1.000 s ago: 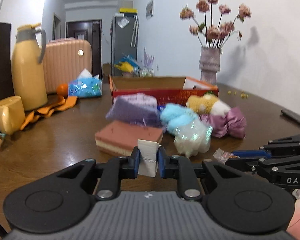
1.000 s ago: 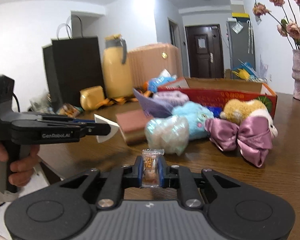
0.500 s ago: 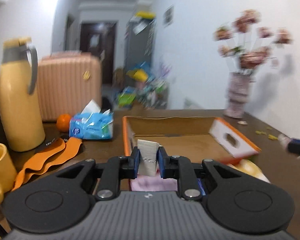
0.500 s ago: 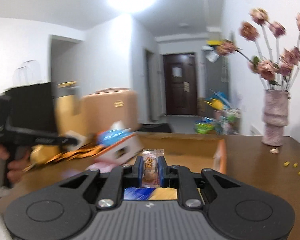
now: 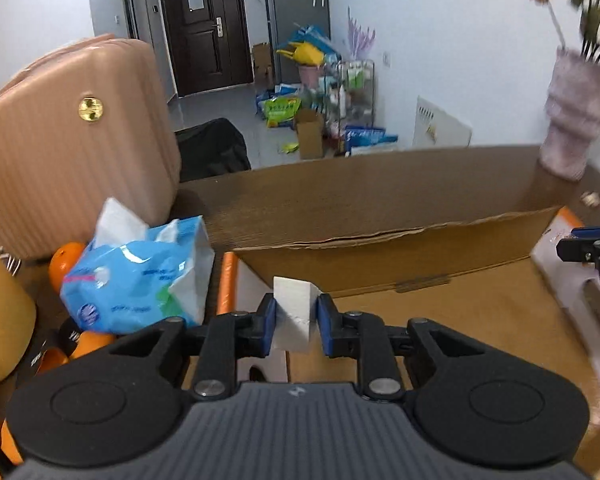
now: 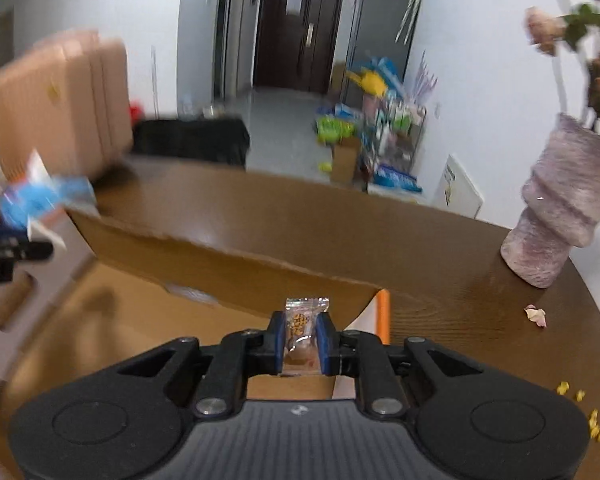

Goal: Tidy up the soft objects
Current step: 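Drop the white sponge into the box with left tool while right drops the packet, then withdraw both tools from the box back toward the soft items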

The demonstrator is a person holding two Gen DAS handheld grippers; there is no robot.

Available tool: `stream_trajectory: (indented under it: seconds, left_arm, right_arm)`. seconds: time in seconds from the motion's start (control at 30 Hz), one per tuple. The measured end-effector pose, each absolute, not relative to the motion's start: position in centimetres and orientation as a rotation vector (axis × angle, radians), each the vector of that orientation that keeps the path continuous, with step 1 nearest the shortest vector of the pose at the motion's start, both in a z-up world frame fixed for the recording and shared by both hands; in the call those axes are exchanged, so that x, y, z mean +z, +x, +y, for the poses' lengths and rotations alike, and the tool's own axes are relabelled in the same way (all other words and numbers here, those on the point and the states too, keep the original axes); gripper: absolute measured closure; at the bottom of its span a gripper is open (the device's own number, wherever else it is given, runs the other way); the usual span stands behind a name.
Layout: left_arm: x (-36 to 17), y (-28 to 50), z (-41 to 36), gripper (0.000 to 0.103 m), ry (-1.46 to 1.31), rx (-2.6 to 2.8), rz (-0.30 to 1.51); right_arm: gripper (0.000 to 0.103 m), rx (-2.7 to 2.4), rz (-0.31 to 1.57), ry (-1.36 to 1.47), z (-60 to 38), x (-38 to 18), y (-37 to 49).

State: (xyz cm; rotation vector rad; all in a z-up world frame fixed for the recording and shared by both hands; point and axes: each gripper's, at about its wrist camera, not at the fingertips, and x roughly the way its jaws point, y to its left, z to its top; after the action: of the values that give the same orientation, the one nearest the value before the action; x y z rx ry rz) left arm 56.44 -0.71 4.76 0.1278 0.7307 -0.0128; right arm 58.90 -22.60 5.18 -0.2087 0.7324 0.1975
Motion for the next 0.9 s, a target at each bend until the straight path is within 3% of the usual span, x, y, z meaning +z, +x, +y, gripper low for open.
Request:
stream_trajectory:
  seconds: [0.1, 0.17, 0.37, 0.6, 0.77, 0.9]
  left_arm:
    - [3.6, 57.3, -0.8, 0.052, 0.119, -0.002, 0.737]
    - [3.5, 57.1, -0.7, 0.044, 0.105, -0.027, 0.724]
    - [5.2, 55.6, 0.6, 0.036, 0.057, -0.022, 0.7]
    - [11.0, 48.8, 2.1, 0.021, 0.092, -0.037, 0.577]
    - [14.3, 41.4, 4.1, 0.012, 0.096, -0.051, 0.467]
    - [15.9, 34.7, 5.7, 0.003, 0.117, -0.027, 0.37]
  right_arm:
    - [0.077, 0.195, 0.758, -0.254, -21.6, 3.6, 60.4]
    - [0.074, 0.193, 0.757, -0.254, -21.6, 3.1, 60.2]
    - [0.063, 0.193, 0.721, -0.214, -22.6, 4.6, 58.9]
    - [0.049, 0.223, 0.612, -0.168, -24.5, 10.1, 53.2]
    - [0.022, 0.258, 0.475, -0.122, -26.2, 14.3, 46.4]
    - [0.015, 0.29, 0.367, -0.063, -28.0, 16.2, 39.7]
